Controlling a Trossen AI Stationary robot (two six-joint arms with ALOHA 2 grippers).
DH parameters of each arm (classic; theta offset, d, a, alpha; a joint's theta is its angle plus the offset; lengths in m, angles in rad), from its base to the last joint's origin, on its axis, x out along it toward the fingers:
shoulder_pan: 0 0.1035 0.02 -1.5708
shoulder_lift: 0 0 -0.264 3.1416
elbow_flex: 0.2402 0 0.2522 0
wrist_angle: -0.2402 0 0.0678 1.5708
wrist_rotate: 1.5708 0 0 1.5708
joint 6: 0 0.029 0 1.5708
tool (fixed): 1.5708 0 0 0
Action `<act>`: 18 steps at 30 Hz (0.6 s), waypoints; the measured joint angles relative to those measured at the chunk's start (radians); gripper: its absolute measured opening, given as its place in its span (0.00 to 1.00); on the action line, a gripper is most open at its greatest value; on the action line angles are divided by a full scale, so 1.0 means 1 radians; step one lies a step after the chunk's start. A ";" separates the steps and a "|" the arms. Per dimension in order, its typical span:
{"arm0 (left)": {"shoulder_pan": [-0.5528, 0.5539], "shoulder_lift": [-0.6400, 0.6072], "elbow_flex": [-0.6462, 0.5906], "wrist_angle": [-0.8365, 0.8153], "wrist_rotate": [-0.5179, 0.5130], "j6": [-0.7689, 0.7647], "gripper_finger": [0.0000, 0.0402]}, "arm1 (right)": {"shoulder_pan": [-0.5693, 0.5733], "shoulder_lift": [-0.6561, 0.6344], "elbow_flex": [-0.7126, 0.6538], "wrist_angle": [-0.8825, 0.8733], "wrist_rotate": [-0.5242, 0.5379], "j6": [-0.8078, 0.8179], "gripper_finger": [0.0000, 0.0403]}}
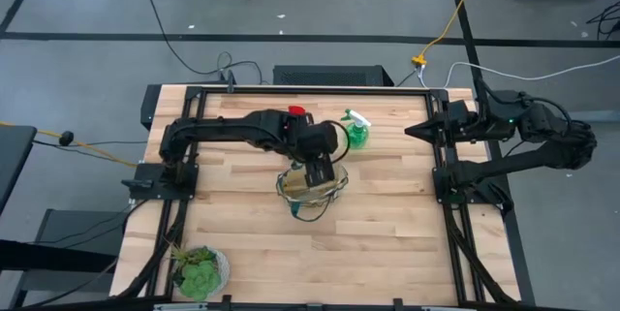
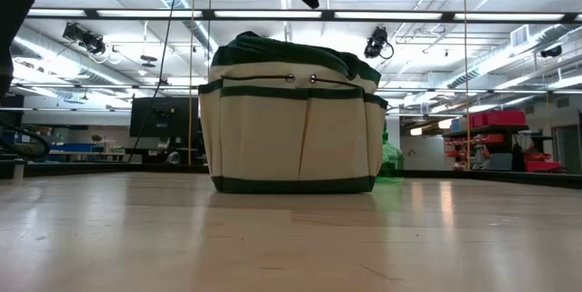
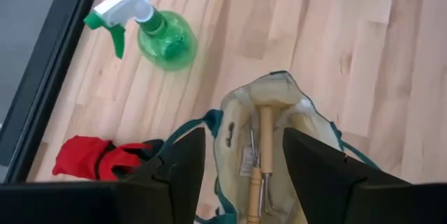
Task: Pick & Place Garden tools in Gardening bag
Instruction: Put the green spray bottle into the light brown and green gardening bag
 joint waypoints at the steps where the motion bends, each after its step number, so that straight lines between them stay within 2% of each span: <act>1: 0.003 0.000 0.000 -0.002 0.000 0.000 0.50 | 0.000 0.000 0.000 0.000 0.000 0.000 0.00; 10: 0.045 0.000 -0.037 -0.025 0.000 -0.017 0.50 | 0.000 0.000 0.000 -0.010 -0.004 0.003 0.00; 18: 0.110 -0.027 -0.150 -0.026 0.001 -0.093 0.50 | 0.000 0.000 0.000 -0.035 -0.008 0.003 0.00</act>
